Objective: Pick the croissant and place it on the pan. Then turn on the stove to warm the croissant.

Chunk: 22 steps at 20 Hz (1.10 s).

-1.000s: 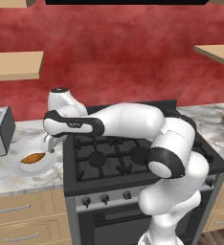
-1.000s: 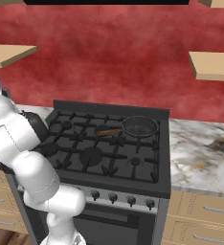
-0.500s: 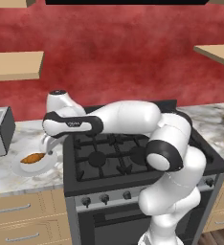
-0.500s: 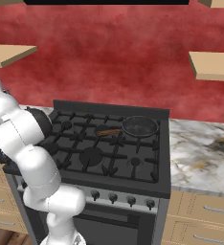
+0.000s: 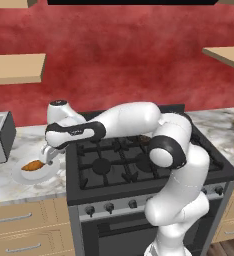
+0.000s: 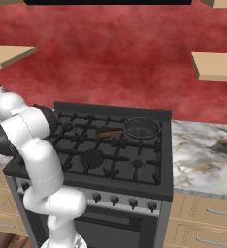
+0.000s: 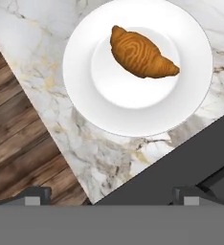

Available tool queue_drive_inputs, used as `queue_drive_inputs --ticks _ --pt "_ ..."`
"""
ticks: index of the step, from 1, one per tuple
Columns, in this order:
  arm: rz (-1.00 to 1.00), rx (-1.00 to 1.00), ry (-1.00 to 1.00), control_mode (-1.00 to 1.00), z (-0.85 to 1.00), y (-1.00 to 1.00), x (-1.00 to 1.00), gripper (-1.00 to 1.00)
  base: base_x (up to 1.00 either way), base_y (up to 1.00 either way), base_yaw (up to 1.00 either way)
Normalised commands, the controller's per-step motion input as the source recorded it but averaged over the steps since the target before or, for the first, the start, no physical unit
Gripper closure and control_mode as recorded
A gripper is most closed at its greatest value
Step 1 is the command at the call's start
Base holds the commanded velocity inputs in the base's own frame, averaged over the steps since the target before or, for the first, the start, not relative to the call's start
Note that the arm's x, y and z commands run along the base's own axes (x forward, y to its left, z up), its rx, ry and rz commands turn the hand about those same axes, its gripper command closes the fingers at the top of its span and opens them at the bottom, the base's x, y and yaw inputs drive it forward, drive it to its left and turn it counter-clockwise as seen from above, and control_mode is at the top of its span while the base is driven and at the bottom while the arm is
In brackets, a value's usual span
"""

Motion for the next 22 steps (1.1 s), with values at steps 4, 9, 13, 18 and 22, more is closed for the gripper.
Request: queue_drive_inputs --ticks 4,9,13,18,22 --pt "0.00 0.00 0.00 -1.00 -0.10 0.16 0.20 -1.00 0.00 0.00 0.00" --pt "0.00 0.00 0.00 -1.00 -0.02 0.16 0.22 -1.00 0.00 0.00 0.00" --pt "0.00 0.00 0.00 -1.00 -0.03 0.17 0.24 -1.00 0.00 0.00 0.00" --pt "0.00 0.00 0.00 -1.00 -0.11 0.18 0.19 -1.00 0.00 0.00 0.00" --pt "0.00 0.00 0.00 -1.00 -0.16 0.19 0.17 -1.00 0.00 0.00 0.00"
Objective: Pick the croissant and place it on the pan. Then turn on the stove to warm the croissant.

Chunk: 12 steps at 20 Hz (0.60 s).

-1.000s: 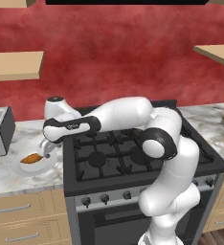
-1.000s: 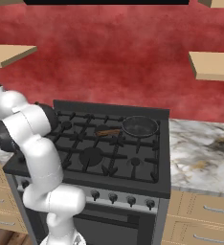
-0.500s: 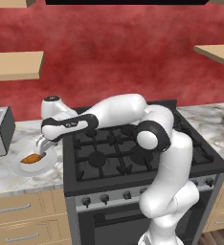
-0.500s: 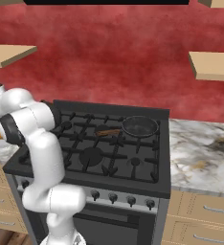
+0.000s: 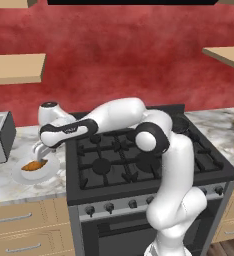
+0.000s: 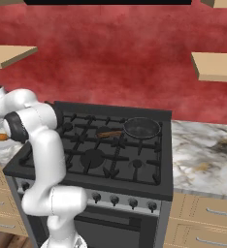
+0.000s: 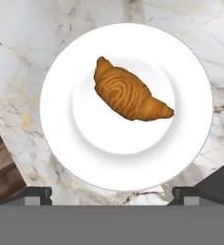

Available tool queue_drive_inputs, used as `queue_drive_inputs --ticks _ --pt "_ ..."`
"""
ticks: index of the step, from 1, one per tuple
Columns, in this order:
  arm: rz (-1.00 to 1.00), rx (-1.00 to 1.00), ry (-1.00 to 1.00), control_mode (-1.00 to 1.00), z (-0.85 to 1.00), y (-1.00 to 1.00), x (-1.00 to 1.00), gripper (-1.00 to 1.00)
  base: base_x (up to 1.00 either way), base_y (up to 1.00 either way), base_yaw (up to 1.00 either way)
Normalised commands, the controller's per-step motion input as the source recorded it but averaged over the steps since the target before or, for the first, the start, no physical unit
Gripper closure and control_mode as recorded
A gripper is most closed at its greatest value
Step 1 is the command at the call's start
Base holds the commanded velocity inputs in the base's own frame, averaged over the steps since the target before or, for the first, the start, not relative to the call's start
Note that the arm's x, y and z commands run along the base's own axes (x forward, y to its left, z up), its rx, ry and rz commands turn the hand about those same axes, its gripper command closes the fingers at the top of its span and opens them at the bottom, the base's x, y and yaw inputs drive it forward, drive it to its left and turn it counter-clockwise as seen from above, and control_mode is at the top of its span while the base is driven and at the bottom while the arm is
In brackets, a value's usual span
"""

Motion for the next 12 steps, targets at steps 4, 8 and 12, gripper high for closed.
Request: queue_drive_inputs --ticks 4,8,12 --pt "0.00 0.00 0.00 -1.00 -0.17 0.19 0.20 -1.00 0.00 0.00 0.00" --pt "0.00 0.00 0.00 -1.00 -0.18 0.16 0.17 -1.00 0.00 0.00 0.00" --pt "0.00 0.00 0.00 -1.00 -0.16 0.17 0.15 -1.00 0.00 0.00 0.00"
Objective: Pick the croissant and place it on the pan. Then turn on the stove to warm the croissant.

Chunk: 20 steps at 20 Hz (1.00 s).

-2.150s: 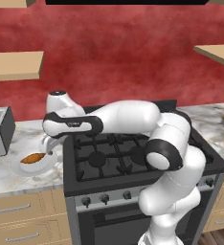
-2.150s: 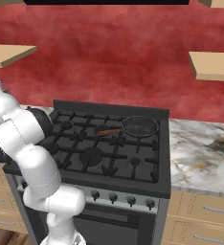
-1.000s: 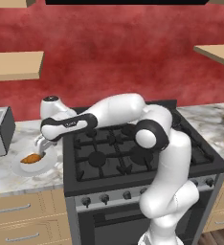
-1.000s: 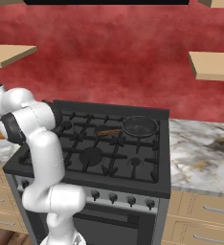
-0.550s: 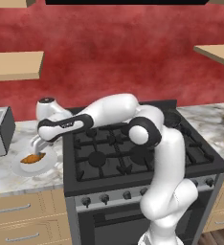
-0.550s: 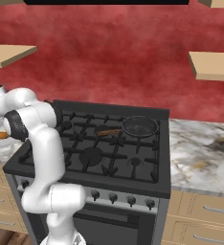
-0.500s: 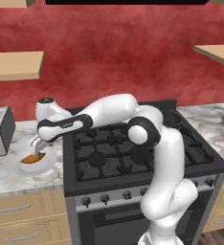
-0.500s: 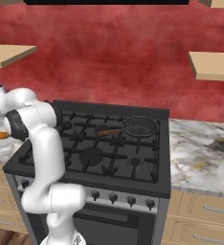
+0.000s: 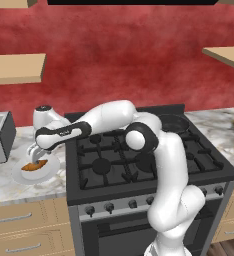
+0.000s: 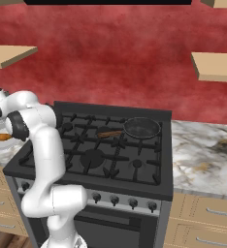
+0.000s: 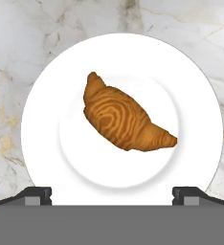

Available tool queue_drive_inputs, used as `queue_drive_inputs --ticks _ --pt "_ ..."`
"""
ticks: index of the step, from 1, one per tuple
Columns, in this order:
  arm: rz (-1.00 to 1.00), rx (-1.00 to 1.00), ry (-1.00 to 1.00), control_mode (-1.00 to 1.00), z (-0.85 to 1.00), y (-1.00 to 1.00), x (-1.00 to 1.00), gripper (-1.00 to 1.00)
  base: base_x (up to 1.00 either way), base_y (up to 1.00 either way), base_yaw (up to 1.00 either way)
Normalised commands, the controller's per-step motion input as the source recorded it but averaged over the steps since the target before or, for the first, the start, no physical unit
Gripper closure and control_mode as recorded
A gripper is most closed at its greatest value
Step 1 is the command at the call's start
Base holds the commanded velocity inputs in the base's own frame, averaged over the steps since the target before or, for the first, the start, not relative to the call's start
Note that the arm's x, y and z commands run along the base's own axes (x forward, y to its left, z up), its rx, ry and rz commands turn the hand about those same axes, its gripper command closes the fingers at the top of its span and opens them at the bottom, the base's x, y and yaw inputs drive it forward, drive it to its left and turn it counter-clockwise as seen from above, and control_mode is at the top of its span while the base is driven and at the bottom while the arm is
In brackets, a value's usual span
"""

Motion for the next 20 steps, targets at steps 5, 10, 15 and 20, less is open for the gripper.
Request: queue_drive_inputs --ticks 5,10,15,20 --pt "0.00 0.00 0.00 -1.00 -0.15 0.13 0.14 -1.00 0.00 0.00 0.00" --pt "0.00 0.00 0.00 -1.00 -0.12 0.06 0.17 -1.00 0.00 0.00 0.00" --pt "0.03 0.00 0.00 -1.00 -0.12 0.00 0.19 -1.00 0.00 0.00 0.00" --pt "0.03 0.00 0.00 -1.00 -0.13 0.06 0.19 -1.00 0.00 0.00 0.00"
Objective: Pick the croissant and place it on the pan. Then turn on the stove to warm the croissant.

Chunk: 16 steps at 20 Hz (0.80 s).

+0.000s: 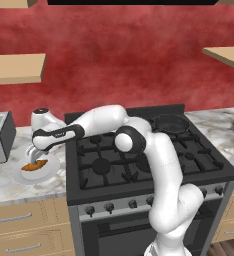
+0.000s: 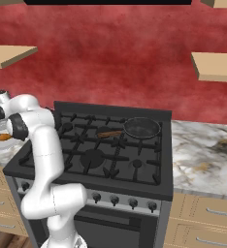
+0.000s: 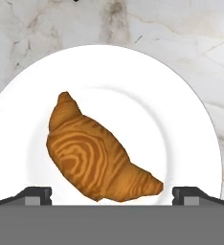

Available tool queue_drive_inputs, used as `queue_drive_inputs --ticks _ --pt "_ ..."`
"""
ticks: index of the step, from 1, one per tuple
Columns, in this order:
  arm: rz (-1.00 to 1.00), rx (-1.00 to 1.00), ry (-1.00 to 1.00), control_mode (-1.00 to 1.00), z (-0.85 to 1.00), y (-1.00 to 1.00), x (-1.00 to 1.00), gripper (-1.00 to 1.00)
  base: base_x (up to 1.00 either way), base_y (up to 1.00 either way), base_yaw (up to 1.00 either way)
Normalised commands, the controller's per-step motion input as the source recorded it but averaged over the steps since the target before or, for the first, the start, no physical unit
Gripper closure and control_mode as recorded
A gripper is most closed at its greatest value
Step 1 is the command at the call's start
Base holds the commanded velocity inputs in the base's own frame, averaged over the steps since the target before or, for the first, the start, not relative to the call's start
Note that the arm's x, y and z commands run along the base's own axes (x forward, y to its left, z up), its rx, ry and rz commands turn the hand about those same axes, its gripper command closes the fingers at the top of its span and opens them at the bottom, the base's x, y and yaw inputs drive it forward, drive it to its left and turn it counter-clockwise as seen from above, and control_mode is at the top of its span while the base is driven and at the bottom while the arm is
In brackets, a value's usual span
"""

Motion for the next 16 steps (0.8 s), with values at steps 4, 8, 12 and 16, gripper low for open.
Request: queue_drive_inputs --ticks 4,8,12,16 --pt "0.03 0.00 0.00 -1.00 -0.17 0.13 0.12 -1.00 0.00 0.00 0.00" --pt "0.05 0.00 0.00 -1.00 -0.11 0.14 0.01 -1.00 0.00 0.00 0.00" --pt "0.06 0.00 0.00 -1.00 -0.02 0.08 0.00 -1.00 0.00 0.00 0.00" --pt "0.06 0.00 0.00 -1.00 -0.04 0.06 0.01 -1.00 0.00 0.00 0.00"
